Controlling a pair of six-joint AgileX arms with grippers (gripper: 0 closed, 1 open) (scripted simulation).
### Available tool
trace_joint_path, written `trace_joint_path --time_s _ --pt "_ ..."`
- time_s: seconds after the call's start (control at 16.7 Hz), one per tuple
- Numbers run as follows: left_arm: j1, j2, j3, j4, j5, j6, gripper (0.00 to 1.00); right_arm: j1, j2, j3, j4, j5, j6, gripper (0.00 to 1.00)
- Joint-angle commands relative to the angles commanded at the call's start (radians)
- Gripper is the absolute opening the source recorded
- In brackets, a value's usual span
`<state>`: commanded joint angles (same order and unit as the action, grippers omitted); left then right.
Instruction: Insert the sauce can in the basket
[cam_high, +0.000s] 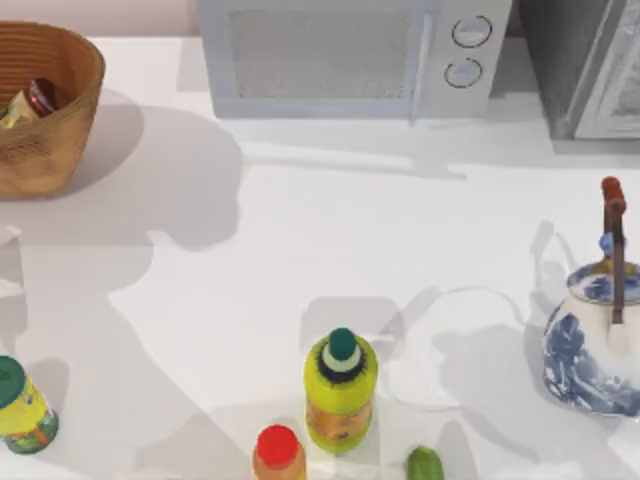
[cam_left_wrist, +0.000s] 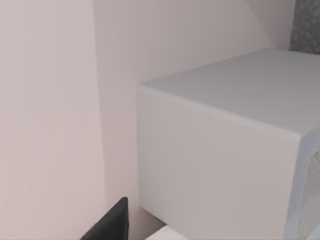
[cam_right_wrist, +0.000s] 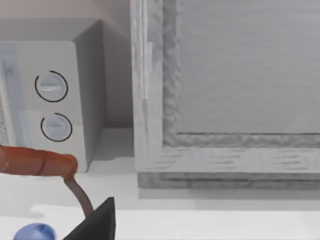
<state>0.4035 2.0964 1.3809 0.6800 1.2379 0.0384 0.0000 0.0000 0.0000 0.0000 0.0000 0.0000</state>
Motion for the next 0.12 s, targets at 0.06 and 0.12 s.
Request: trace_joint_path --time_s 0.06,0.12 --pt "0.000 0.000 0.000 0.000 0.000 0.000 1.00 0.000 0.000 0.000 0.000 0.000 0.000 1.00" --pt "0.000 0.000 0.000 0.000 0.000 0.000 1.00 0.000 0.000 0.000 0.000 0.000 0.000 1.00"
